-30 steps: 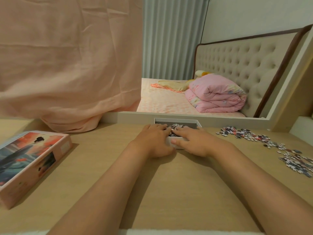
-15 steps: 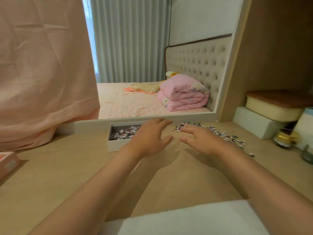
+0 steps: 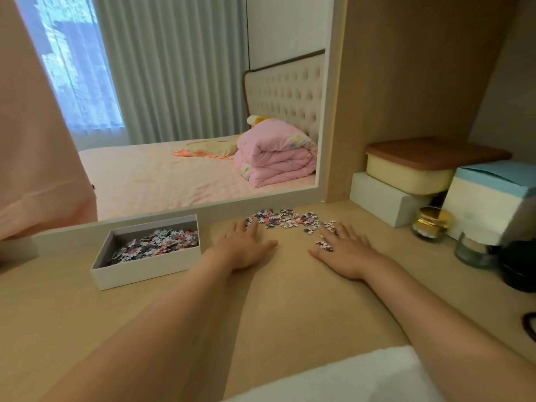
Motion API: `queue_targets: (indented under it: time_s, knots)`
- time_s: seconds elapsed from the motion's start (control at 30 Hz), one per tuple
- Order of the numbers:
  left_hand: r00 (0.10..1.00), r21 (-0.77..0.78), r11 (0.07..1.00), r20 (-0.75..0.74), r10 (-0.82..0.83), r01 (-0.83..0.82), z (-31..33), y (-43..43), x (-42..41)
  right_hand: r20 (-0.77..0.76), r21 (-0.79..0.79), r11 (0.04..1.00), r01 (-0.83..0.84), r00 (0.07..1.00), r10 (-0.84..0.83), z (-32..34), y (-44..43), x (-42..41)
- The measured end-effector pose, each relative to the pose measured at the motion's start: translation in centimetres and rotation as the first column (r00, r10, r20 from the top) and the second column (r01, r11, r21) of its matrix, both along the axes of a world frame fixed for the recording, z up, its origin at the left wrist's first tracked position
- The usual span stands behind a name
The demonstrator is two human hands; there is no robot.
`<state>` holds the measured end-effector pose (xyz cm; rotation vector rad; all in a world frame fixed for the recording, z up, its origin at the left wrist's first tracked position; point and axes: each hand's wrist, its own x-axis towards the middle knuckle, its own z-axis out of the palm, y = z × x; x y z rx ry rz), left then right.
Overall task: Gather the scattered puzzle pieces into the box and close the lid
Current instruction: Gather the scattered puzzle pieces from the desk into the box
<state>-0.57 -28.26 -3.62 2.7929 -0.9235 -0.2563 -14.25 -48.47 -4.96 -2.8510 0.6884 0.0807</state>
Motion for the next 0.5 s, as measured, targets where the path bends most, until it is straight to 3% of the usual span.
queue_targets:
  time_s: [0.17, 0.23, 0.3, 0.4, 0.5]
  knots:
    - [0.998, -0.056, 0.997, -0.035, -0.045, 0.043, 0.1, -2.0, 2.5, 0.035, 0.072, 0.965, -0.252, 0.967, 0.25, 0.0, 1.5, 3.1]
    - [0.996, -0.062, 0.994, 0.011, -0.091, 0.092, -0.5, -2.4, 2.7, 0.17, 0.158, 0.943, -0.294, 0.949, 0.267, 0.4, 1.3, 3.7]
    - [0.993, -0.089, 0.99, 0.053, -0.106, 0.11, -1.1, -2.7, 3.1, 0.296, 0.137, 0.958, -0.251, 0.934, 0.202, 0.9, 0.1, 4.5]
    - [0.992, -0.165, 0.98, 0.078, -0.104, 0.116, -1.4, -3.6, 4.0, 0.214, -0.014, 0.994, -0.106, 0.971, 0.107, 0.8, -2.8, 5.7]
    - [0.989, -0.175, 0.974, 0.057, -0.138, 0.146, -1.3, -4.9, 4.6, 0.094, 0.061, 0.995, -0.08, 0.993, 0.074, 0.1, -4.5, 7.0]
